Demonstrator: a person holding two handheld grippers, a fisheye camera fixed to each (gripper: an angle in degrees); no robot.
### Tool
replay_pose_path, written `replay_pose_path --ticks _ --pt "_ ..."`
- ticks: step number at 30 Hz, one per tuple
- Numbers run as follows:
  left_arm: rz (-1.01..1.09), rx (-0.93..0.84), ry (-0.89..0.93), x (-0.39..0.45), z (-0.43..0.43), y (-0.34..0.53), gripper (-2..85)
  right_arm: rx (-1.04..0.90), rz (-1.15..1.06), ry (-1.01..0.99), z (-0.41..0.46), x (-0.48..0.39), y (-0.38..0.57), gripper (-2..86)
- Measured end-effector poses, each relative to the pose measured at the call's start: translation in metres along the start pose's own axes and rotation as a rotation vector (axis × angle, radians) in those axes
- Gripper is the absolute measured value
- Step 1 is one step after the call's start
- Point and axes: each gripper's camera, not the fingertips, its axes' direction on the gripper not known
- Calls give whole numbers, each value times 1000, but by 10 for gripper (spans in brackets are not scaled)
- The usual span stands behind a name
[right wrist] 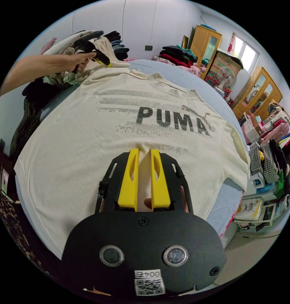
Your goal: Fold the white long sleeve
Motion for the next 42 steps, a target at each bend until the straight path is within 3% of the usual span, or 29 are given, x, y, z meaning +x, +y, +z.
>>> replay_pose_path --ticks 6,12,17,22,26,28,33,37,39,42 --pt "298 223 69 111 -52 48 75 0 -1 5 3 -7 6 67" --pt "473 106 214 187 -30 101 157 -1 3 -3 5 -11 12 67" --pt "278 99 200 133 -28 88 158 -1 4 -5 7 -13 16 67" --pt "47 -20 187 52 4 51 184 -1 3 0 8 -15 20 67" --pt "120 -65 114 58 18 37 144 -1 5 -4 9 -15 22 67" --pt "171 -1 53 68 2 35 43 -1 7 -7 10 -15 23 66" --pt "214 111 -121 72 -54 30 28 -2 7 -5 11 -16 25 66" --pt "89 -2 -358 25 -56 14 49 -2 9 -7 12 -15 27 66" --pt "36 -62 -279 4 -57 8 67 -2 9 -7 12 -15 28 67" --pt "35 -2 -138 5 -70 9 89 -2 9 -7 13 -14 29 66"
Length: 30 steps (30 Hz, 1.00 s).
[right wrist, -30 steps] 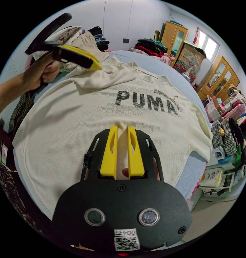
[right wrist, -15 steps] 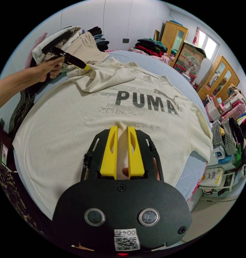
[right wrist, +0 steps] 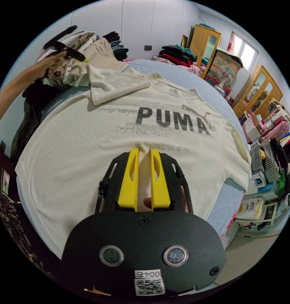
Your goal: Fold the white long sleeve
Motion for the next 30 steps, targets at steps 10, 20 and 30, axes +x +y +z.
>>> replay_pose_path --ticks 10,20,30 --pt "193 -163 150 96 88 -1 111 0 1 -1 1 2 2 67" --pt "187 -28 119 46 16 2 27 0 3 -4 2 4 2 66" --pt "-41 -29 -268 -58 -24 8 22 0 3 -5 4 6 1 66"
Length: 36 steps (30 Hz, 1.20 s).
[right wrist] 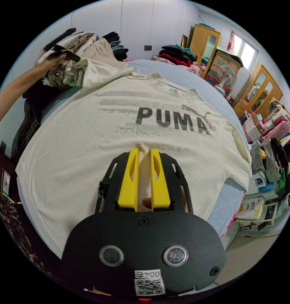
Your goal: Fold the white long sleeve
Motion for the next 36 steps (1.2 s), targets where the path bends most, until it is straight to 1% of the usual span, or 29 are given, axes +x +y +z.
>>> replay_pose_path --ticks 2,6,9,11,14,16,19,21,24,27,29,31,33,34,36 --pt "-5 4 -10 0 0 2 24 0 0 -1 0 0 0 66" --pt "68 -23 -106 7 -14 4 31 0 3 -5 1 2 -1 66" --pt "50 5 -175 -3 -34 13 43 0 5 -10 1 3 -2 66" --pt "29 18 -178 -13 -44 20 45 0 5 -11 2 3 -3 66" --pt "-18 63 -113 -28 -60 31 47 0 6 -12 2 3 -4 66" --pt "-61 129 -14 -37 -72 40 54 0 6 -11 3 3 -4 66" --pt "-100 122 115 -47 -70 51 73 0 6 -11 3 4 -6 66" --pt "-108 102 141 -48 -63 60 89 0 6 -10 4 4 -6 66" --pt "-140 89 119 -49 -51 73 127 0 6 -11 4 4 -7 66" --pt "-201 88 175 -60 -40 76 150 0 6 -11 5 4 -9 66" --pt "-224 86 200 -65 -34 75 145 0 3 -4 5 3 -9 66" --pt "-252 87 108 -67 -37 77 112 1 -5 11 6 0 -11 66" --pt "-254 103 89 -68 -43 80 78 0 -3 6 6 1 -11 66" --pt "-241 152 119 -69 -52 84 49 0 3 -6 7 3 -12 66" --pt "-222 216 181 -69 -65 88 26 0 10 -21 7 5 -13 67"
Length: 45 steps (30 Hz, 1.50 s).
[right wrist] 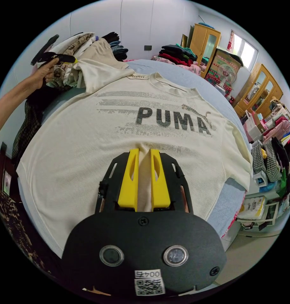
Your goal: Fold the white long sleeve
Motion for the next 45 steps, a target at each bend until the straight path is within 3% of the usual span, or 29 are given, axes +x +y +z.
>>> replay_pose_path --ticks 8,10,15,18,22,26,32,36,40,43,45 --pt "274 183 148 81 -57 -10 19 0 -3 6 2 -2 -3 67" --pt "428 185 288 125 -67 -6 35 0 -1 3 2 -2 -4 67" --pt "613 82 360 186 -61 23 134 0 1 -1 3 -2 -6 67" --pt "580 53 304 179 -53 42 143 1 1 -1 4 -2 -8 67" --pt "382 -82 55 138 -10 53 147 1 2 -1 5 -3 -9 67" --pt "293 -171 -55 119 23 53 144 1 2 -2 5 -4 -11 67" --pt "356 -227 -116 133 52 38 39 1 4 -4 6 -5 -13 67" --pt "356 -9 -12 147 -24 9 11 1 4 -5 7 -7 -14 66" --pt "511 211 143 201 -107 -9 11 1 5 -6 7 -8 -15 67" --pt "538 245 52 230 -111 -4 26 1 5 -6 7 -9 -16 67" --pt "489 147 10 226 -81 1 60 2 6 -8 8 -9 -17 67"
